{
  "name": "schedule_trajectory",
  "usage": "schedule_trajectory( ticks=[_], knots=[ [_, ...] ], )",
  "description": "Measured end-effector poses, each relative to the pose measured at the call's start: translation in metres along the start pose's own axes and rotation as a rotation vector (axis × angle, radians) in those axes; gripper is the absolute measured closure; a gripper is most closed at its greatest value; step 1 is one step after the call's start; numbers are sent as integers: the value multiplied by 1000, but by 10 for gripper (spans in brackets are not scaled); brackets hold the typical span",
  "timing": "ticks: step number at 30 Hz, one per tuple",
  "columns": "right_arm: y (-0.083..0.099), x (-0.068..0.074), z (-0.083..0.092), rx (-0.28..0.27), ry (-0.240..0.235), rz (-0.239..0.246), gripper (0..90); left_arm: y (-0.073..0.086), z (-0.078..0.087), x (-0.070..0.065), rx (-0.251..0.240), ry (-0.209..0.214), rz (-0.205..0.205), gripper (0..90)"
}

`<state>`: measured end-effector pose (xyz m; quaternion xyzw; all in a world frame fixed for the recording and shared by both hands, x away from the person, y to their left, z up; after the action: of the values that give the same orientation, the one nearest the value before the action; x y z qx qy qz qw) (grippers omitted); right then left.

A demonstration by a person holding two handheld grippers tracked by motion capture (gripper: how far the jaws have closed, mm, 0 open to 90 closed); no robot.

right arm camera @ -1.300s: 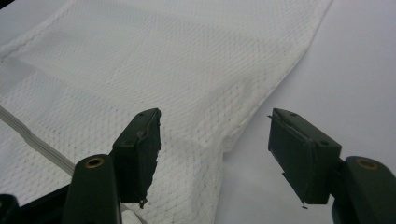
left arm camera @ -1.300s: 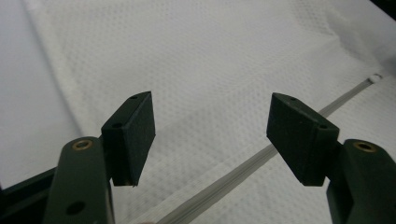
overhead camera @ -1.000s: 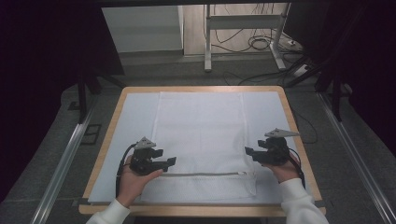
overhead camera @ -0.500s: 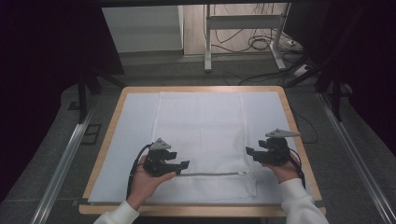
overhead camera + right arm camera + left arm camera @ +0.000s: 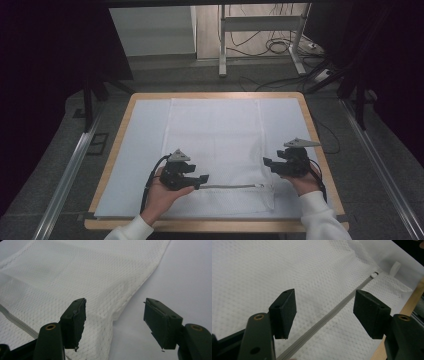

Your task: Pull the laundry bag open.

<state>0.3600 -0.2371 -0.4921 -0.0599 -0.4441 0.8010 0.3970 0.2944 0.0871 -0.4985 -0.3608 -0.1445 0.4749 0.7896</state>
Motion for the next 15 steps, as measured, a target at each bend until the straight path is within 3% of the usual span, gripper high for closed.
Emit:
schedule_trajectory(
  ticks=[7, 15],
  knots=[
    [1, -1, -1, 4, 5, 1, 334, -7, -9, -21, 11, 54, -19, 358],
    [1, -3, 0, 5, 10, -3, 333, -9, -19, -32, 29, 59, -45, 362]
  ],
)
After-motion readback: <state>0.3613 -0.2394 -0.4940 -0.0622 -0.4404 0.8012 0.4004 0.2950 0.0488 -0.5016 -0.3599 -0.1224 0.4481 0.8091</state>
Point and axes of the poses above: each handheld gripper's, and its own axes: z roughly backward along the jaws, y roughly out of its underside, x roughly to its left, the point moved 3 cm from there along -z, roughly forward along the jaws, and after that the axes turned 14 degrees about -y, right-handed, at the moved point
